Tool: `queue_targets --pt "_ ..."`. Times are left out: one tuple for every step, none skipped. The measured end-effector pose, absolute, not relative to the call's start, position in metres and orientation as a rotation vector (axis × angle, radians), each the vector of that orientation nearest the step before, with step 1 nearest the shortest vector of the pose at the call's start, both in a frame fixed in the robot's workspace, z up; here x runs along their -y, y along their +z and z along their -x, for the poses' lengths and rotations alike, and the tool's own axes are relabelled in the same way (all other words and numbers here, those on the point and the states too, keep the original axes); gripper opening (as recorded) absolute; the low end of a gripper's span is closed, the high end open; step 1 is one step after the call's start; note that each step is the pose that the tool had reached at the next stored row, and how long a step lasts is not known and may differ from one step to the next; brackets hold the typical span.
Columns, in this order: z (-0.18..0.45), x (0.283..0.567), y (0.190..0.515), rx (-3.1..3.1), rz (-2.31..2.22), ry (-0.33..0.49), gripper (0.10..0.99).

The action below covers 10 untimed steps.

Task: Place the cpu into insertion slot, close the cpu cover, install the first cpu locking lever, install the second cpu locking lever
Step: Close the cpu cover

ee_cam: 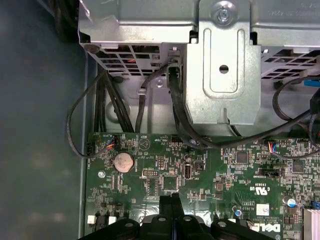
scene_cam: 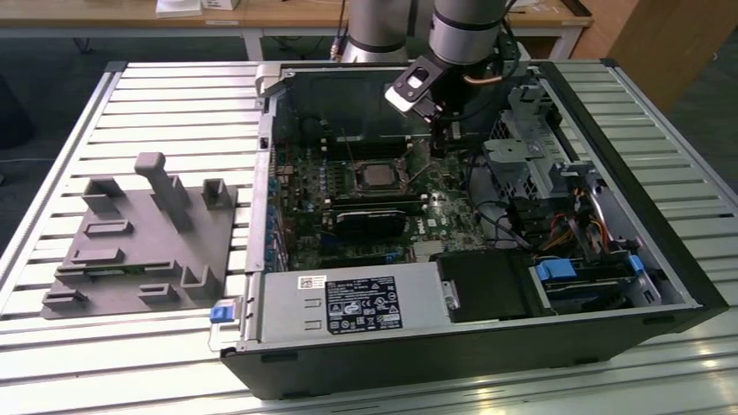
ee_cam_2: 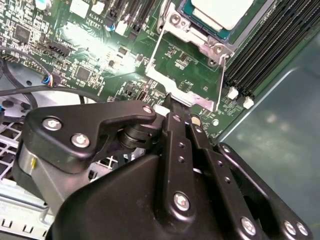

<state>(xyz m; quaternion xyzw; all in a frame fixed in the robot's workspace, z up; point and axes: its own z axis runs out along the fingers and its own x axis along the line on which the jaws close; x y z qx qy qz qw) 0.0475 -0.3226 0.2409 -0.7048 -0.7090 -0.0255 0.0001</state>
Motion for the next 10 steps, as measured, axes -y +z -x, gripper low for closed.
queue_targets --pt "-0.0464 0.3226 0.2409 2.227 2.214 -0.08 0.106" --pt "-0.0453 0.3226 0.2409 2.227 2.214 -0.08 0.106" --pt "-0.0442 0.3226 0.2409 2.227 2.214 -0.08 0.106" --pt "-0.0431 0.3226 0.2409 2.227 2.214 -0.08 0.106" --pt "-0.0421 0.3226 0.2409 2.227 2.214 -0.08 0.106" --pt "-0.0414 0.3226 0.2409 2.227 2.214 -0.08 0.106" --pt "-0.0407 0.3226 0.2409 2.227 2.214 -0.08 0.106" --pt "-0.0399 0.3226 0.2409 2.227 2.214 -0.08 0.106" --pt "-0.0391 0.3226 0.2409 2.227 2.214 -0.08 0.106" --pt "-0.0384 0.3226 0.2409 2.227 2.214 -0.08 0.106"
